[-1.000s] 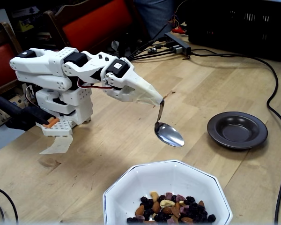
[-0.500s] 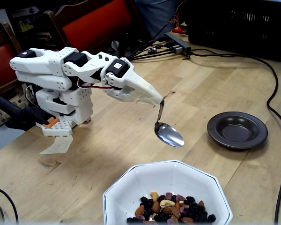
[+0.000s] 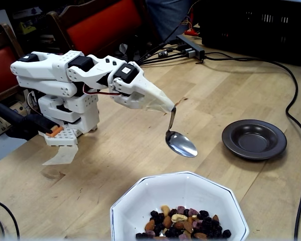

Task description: Use spoon to transfer food from the white bowl to brown plate

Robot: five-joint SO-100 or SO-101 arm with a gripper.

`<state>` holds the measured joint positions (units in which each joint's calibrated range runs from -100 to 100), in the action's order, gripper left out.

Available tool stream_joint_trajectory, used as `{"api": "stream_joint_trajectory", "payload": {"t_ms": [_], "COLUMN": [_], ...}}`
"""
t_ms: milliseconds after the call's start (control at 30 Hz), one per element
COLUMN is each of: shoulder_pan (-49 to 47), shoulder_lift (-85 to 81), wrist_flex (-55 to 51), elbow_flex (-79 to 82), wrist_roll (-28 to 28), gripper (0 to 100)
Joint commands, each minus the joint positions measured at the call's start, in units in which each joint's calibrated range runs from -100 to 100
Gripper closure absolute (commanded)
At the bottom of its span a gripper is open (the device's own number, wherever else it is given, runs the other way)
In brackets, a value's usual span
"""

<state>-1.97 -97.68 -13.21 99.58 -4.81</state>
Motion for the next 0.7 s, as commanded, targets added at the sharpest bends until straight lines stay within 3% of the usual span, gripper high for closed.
{"api": "stream_joint_trajectory", "payload": {"t_ms": [0,367,667], "shoulder_pan": [-0.4,-0.4,-0.4], "shoulder_lift": [-0.69,1.53,17.88], "wrist_flex": [0.24,0.01,0.24], "elbow_flex": [-3.21,-15.15,-31.79], "wrist_roll": [0.2,0.24,0.24], "gripper": [98,98,98]}}
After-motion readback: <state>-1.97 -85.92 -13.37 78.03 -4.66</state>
